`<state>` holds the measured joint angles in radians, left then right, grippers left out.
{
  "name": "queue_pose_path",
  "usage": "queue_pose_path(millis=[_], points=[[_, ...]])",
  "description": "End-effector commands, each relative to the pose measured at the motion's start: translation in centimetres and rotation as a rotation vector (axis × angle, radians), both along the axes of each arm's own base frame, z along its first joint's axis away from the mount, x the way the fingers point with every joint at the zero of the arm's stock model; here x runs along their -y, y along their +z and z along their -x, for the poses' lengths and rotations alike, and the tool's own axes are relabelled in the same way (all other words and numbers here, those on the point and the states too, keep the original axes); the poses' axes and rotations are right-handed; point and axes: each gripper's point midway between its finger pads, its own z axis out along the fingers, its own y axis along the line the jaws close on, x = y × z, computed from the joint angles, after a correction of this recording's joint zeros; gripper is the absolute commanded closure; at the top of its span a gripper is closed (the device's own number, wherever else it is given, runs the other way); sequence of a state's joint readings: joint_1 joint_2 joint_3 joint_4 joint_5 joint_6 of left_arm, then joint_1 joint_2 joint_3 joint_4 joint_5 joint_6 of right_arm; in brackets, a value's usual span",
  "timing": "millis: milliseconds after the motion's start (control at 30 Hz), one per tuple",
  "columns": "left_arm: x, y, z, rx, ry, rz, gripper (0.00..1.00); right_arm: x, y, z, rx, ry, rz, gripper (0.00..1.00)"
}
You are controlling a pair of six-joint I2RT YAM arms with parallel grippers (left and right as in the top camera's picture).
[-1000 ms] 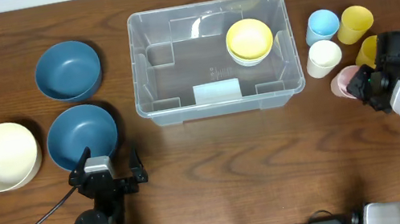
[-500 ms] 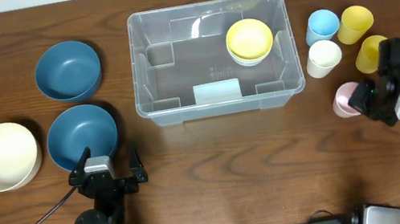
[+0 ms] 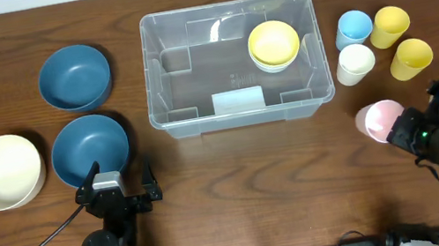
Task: Pack container
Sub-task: 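Grasp the pink cup rim with the right gripper, then carry the pink cup into the container beside the bowl stack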
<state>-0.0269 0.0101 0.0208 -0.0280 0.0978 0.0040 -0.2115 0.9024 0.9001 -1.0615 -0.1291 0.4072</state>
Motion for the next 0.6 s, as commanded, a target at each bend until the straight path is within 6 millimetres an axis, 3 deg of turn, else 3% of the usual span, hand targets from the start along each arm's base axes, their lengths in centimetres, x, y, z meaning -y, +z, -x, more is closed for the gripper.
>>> queue_pose_path(millis=[0, 300, 467, 567], points=[[0.1, -1.5, 0.1, -0.044, -0.011, -0.012, 0.02, -2.5, 1.6, -0.4, 0.067, 0.131, -0.022, 0.99], [0.1, -1.5, 0.1, -0.044, -0.011, -0.012, 0.02, -5.9, 5.7, -3.3, 0.13, 0.293, 0.035, 0.98], [0.1, -1.5, 0.1, -0.044, -0.011, -0.012, 0.02, -7.7, 9.1, -6.9, 0.201, 0.346, 0.075, 0.98], [0.1, -1.5, 0.1, -0.044, -0.011, -0.012, 0.02, -8.5, 10.5, -10.2, 0.247, 0.35, 0.119, 0.97]])
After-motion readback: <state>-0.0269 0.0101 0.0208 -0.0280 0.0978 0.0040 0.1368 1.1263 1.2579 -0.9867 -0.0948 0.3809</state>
